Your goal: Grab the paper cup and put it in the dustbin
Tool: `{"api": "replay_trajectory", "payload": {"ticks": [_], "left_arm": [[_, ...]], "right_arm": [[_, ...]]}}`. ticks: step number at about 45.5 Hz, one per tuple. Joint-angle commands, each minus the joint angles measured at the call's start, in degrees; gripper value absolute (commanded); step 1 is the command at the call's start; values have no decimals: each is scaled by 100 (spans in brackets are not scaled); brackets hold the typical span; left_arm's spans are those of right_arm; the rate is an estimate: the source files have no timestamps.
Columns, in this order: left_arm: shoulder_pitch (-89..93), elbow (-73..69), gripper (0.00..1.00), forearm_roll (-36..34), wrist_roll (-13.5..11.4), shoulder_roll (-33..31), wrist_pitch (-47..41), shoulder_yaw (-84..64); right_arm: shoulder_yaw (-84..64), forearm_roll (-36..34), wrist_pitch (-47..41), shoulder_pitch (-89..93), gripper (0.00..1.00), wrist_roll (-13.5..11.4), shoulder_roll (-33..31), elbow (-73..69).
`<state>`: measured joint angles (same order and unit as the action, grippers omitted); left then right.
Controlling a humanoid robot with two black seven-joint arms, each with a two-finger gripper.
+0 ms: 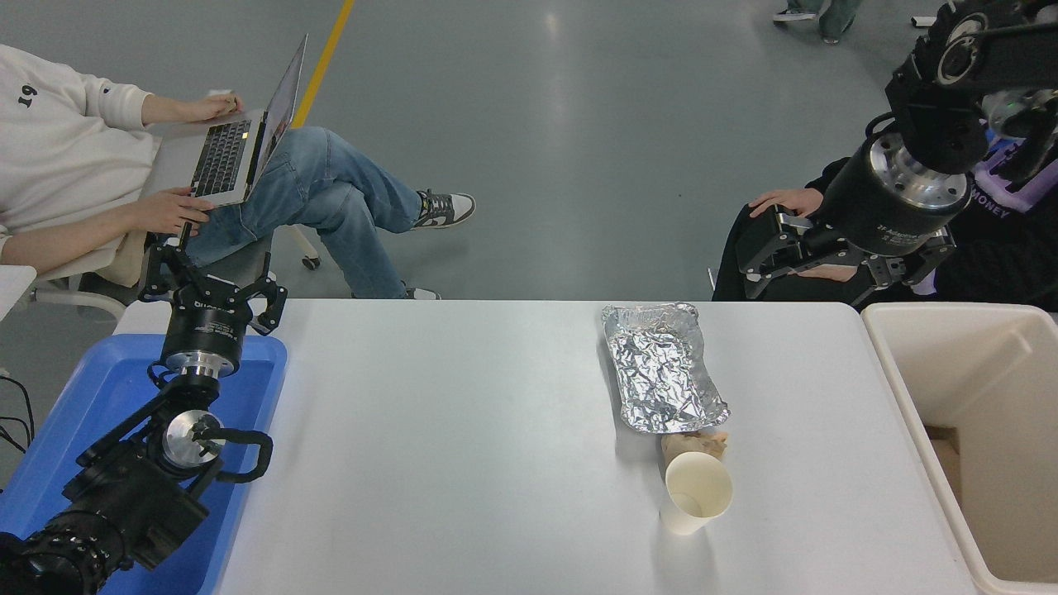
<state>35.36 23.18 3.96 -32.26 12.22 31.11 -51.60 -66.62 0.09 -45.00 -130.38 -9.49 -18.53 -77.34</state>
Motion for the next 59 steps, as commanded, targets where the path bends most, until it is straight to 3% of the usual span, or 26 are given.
{"api": "replay_trajectory", "payload": {"ticks": [1,59], "left_arm": [[-3,2,99,9,0,0,0,-8],[-3,3,99,9,0,0,0,1]], "right_arm": [[0,0,0,-14,100,0,-2,0],[-62,0,0,197,100,0,16,0]]}}
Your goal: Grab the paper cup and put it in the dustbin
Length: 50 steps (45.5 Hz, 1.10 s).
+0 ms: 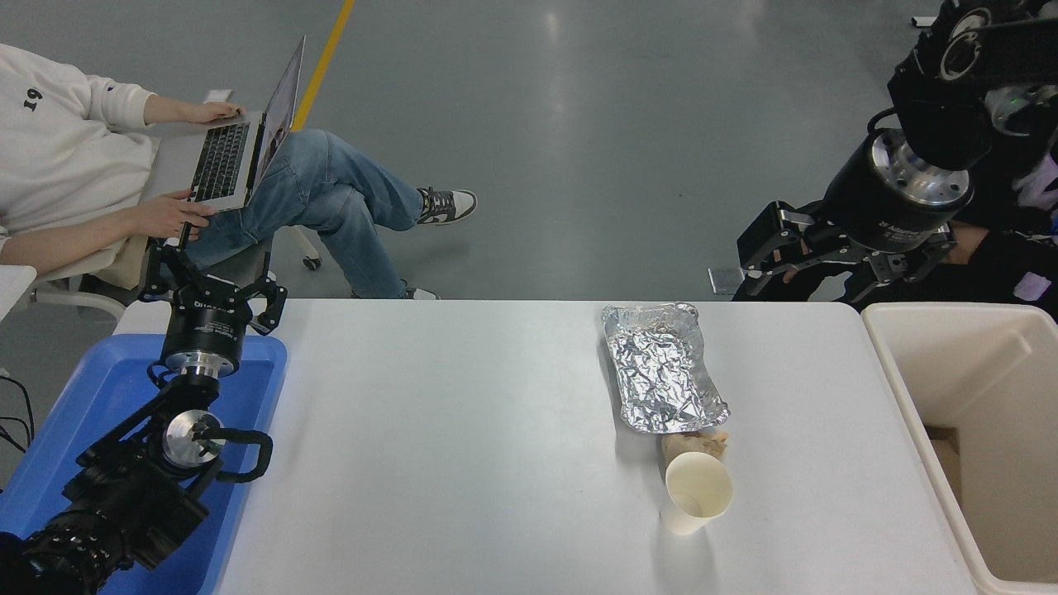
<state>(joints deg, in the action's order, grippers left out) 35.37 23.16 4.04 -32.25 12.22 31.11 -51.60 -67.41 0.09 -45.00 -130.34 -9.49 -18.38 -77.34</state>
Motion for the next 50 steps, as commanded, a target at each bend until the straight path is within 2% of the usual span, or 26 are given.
{"api": "replay_trajectory", "payload": {"ticks": [1,27,43,50], "left_arm": [[-3,-4,99,-9,0,0,0,1],[-3,5,99,0,0,0,0,1],[-3,-4,99,0,0,0,0,1],[-3,5,99,0,0,0,0,1]], "right_arm": [[18,0,0,237,100,0,-7,0],[193,-149,0,1977,100,0,159,202],[360,-158,1722,3040,97,0,274,228],[756,-53,1775,3542,100,0,204,220]]}}
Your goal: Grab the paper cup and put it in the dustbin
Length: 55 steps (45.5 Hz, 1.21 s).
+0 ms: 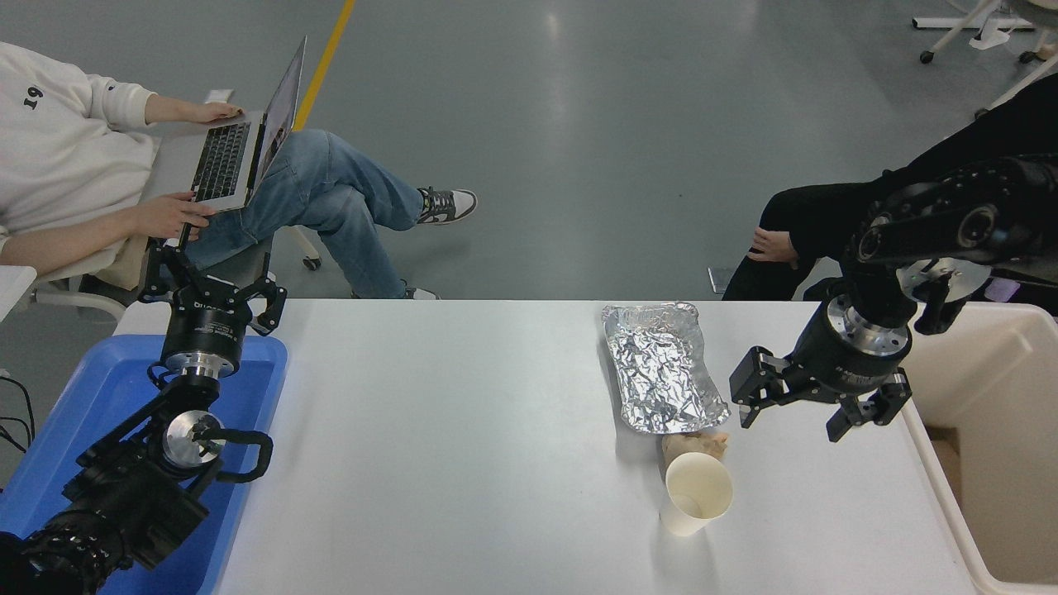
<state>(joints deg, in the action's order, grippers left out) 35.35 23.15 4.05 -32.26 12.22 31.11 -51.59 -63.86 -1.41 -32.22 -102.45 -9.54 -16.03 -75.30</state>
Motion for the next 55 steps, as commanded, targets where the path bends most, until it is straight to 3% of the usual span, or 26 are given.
{"api": "replay_trajectory", "payload": {"ticks": [1,26,37,40,44,48,55], "left_arm": [[-2,6,99,-1,0,0,0,0],[-2,-3,99,-1,0,0,0,0],[-2,-3,99,-1,0,0,0,0],[-2,-3,99,-1,0,0,0,0],[-2,-3,99,-1,0,0,0,0],[-2,6,99,-1,0,0,0,0],[-2,-3,99,-1,0,0,0,0]], "right_arm": [[435,97,488,805,100,13,-40,15],[1024,150,769,1561,100,5,-128,331],[1059,255,1710,2001,89,5,-23,393],[1051,378,1710,2045,77,-4,-23,375],[1042,405,1684,2027,42,-4,-58,331],[1024,387,1657,1975,21,-4,-84,323],[1042,343,1649,1913,2,5,-93,244]]}}
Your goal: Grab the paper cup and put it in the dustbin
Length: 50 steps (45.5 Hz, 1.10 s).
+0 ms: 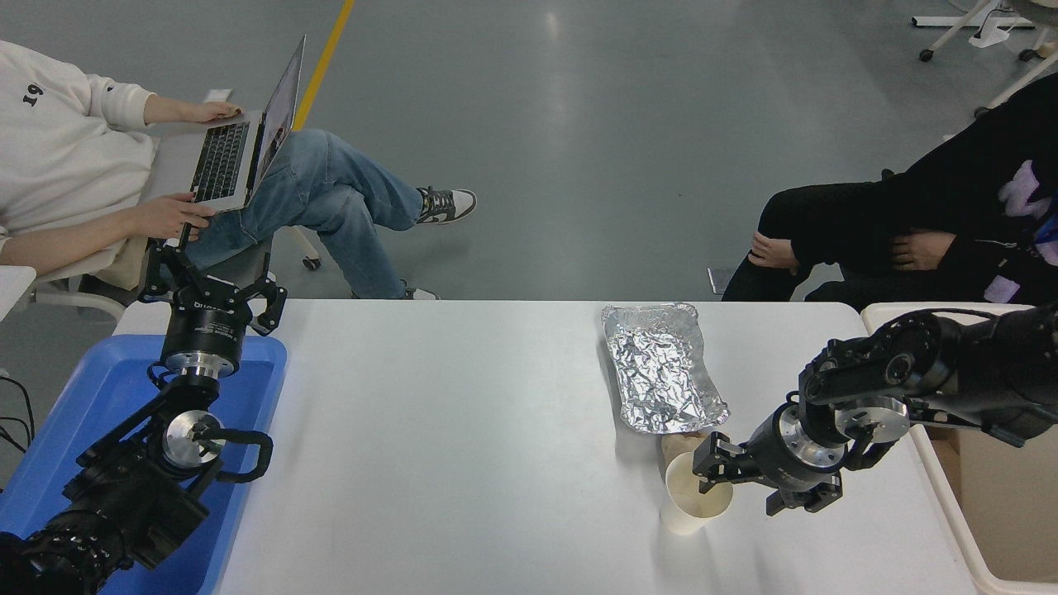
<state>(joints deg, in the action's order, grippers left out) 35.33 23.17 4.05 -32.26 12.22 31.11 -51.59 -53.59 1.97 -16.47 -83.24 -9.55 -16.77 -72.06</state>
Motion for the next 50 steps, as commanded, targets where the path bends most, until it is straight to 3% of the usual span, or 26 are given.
{"api": "replay_trajectory", "payload": {"ticks": [1,27,39,50], "left_arm": [[0,3,99,0,0,0,0,0],[0,3,99,0,0,0,0,0],[0,3,99,0,0,0,0,0],[9,3,99,0,0,0,0,0]], "right_arm": [[24,-3,74,-8,0,6,-28,-80],[-64,-38,-567,-395,0,6,-345,-247],[-450,-187,-1762,-1659,0,6,-925,-677],[-1496,-653,-2853,-3523,0,6,-978,-1029]]}}
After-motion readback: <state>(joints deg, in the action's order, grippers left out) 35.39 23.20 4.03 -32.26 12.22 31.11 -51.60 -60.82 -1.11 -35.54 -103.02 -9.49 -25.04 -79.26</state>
